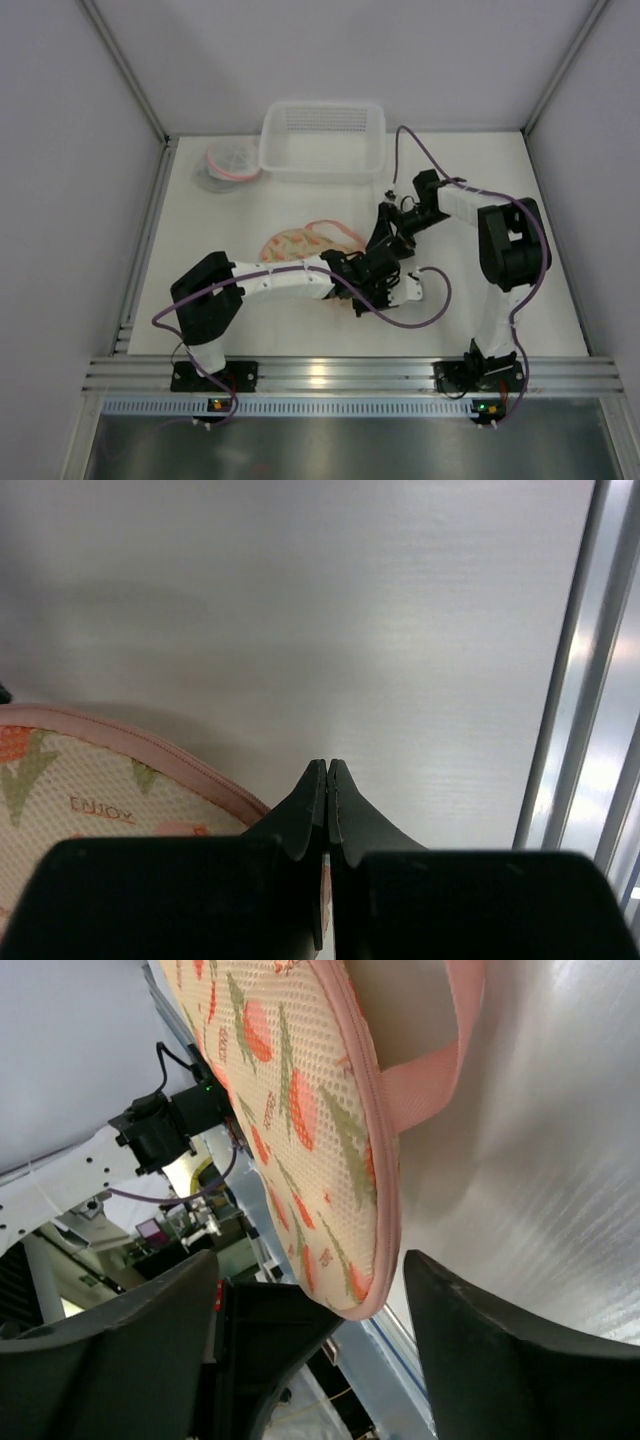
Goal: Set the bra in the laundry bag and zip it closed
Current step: Zip the zipper on the laundry bag.
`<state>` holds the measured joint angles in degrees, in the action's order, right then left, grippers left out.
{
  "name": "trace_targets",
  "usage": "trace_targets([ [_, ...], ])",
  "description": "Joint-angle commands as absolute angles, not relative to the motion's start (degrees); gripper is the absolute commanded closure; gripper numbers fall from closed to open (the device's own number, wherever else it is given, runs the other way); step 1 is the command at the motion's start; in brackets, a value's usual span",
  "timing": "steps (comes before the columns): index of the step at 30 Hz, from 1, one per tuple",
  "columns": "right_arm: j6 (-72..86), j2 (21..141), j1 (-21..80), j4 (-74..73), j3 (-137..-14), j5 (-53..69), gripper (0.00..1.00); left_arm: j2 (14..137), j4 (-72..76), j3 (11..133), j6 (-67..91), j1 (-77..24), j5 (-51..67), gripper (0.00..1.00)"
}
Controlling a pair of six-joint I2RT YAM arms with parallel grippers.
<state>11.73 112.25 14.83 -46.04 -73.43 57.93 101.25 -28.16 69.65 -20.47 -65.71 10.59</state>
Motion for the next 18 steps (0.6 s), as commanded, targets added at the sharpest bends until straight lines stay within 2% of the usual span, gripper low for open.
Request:
trace_targets([
  [1, 6.1, 107.4, 13.6, -52.6, -75.0, 56.4, 0.21, 103.7, -26.5, 76.4, -15.6, -65.8, 7.0, 1.0],
  [3, 4.6, 106.0, 12.0, -54.3, -73.4, 55.5, 0.12, 104.9, -24.9, 77.5, -15.5, -65.7, 4.8, 1.0],
  [5, 4.0, 103.5, 9.5, -55.9, -71.6, 55.5, 0.1, 105.8, -23.4, 79.4, -15.5, -65.5, 2.7, 1.0],
  [11, 5.4, 100.1, 4.2, -53.9, -65.3, 56.3, 0.11, 108.8, -21.5, 83.2, -16.0, -65.2, 1.9, 1.0],
  [15, 12.7, 100.4, 5.7, -44.5, -59.4, 62.2, 0.14, 109.7, -20.0, 84.5, -16.8, -65.1, 1.0, 1.0],
  [18, 13.0, 101.5, 8.2, -43.8, -59.3, 62.8, 0.15, 110.2, -19.3, 85.2, -17.1, -65.0, 0.5, 1.0],
])
